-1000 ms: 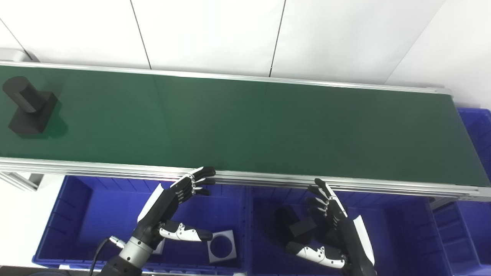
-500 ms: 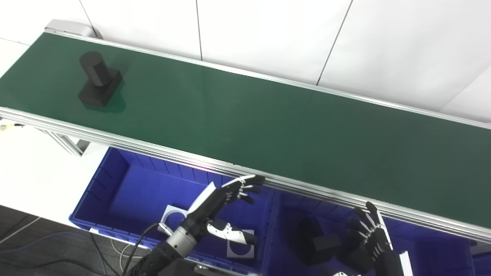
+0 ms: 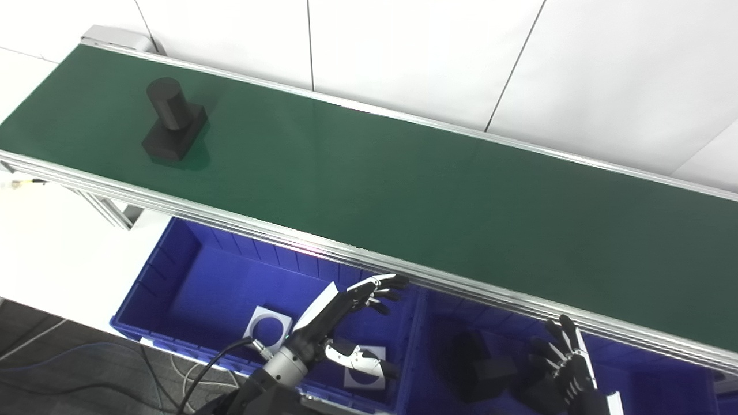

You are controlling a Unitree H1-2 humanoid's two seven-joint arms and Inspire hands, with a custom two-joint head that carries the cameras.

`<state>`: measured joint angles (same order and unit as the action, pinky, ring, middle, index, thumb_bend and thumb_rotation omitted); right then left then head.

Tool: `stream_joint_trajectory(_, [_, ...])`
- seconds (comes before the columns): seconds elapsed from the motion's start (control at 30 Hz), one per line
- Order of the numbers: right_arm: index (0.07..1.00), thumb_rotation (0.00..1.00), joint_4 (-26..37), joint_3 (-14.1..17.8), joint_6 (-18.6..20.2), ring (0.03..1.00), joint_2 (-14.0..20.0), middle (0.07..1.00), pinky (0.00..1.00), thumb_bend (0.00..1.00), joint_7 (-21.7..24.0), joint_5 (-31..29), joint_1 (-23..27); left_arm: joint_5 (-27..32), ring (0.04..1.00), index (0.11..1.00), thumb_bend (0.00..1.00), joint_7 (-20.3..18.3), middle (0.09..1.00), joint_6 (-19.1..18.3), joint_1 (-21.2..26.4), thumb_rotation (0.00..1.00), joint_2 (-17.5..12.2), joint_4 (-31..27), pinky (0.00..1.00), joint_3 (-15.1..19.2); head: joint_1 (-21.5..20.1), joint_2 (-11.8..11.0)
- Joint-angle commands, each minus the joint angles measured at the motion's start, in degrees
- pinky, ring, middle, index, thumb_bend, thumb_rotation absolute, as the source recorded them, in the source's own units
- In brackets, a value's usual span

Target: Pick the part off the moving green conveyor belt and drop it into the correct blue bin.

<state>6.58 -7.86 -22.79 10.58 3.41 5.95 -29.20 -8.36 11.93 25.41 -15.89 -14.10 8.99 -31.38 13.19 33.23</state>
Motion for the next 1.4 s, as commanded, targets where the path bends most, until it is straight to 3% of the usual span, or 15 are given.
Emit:
stream_joint_trajectory(0.0, [0.958, 0.02, 2.32, 0.33, -3.70, 0.801, -0.05, 0.876, 0.70, 0.82, -0.24, -0.33, -0.09, -1.16, 0.770, 0.831, 1.00, 3.88, 0.837, 1.52, 1.28, 0.39, -1.29, -0.47, 0.65, -1.61, -0.36, -0.60])
stream_joint_trajectory(0.27, [0.902, 0.04, 7.49, 0.67, -4.07, 0.744, -0.30, 0.816, 0.65, 0.87, -1.25, 2.59, 2.14, -1.49, 0.756, 0.815, 1.00, 10.22, 0.817, 1.52, 3.61, 0.41, -3.33, 1.85, 0.63, -6.36, -1.38, -2.67])
stream_joint_trajectory(0.33, [0.876, 0.13, 8.93, 1.12, -3.88, 0.694, -0.65, 0.783, 0.59, 0.92, -1.89, 4.76, 3.27, -1.53, 0.752, 0.813, 1.00, 11.53, 0.816, 1.52, 4.17, 0.42, -3.67, 2.41, 0.62, -7.32, -1.65, -3.15])
stream_joint_trajectory(0.47, [0.877, 0.14, 11.79, 0.66, -2.76, 0.695, -0.91, 0.789, 0.58, 0.94, -0.83, 4.55, 6.25, -0.91, 0.757, 0.816, 1.00, 12.88, 0.824, 1.52, 5.03, 0.40, -4.31, 3.01, 0.62, -8.85, -2.18, -3.79])
stream_joint_trajectory(0.8, [0.857, 0.21, 16.75, -0.09, 1.92, 0.686, -2.66, 0.779, 0.56, 1.00, 0.91, 5.35, 14.76, 0.05, 0.762, 0.808, 1.00, 14.16, 0.824, 1.52, 6.06, 0.40, -4.56, 4.32, 0.63, -9.87, -2.97, -4.86])
stream_joint_trajectory(1.07, [0.839, 0.32, 18.75, -1.44, 8.94, 0.676, -4.81, 0.771, 0.54, 1.00, 3.27, 12.72, 23.31, 0.40, 0.763, 0.809, 1.00, 14.75, 0.822, 1.52, 6.65, 0.39, -4.46, 4.90, 0.62, -10.71, -2.67, -5.01])
stream_joint_trajectory(1.37, [0.824, 0.32, 20.55, -2.27, 14.46, 0.681, -6.08, 0.760, 0.55, 1.00, 4.99, 14.74, 29.01, 0.21, 0.752, 0.803, 1.00, 15.58, 0.816, 1.52, 7.05, 0.41, -4.16, 5.03, 0.61, -11.41, -0.84, -5.11])
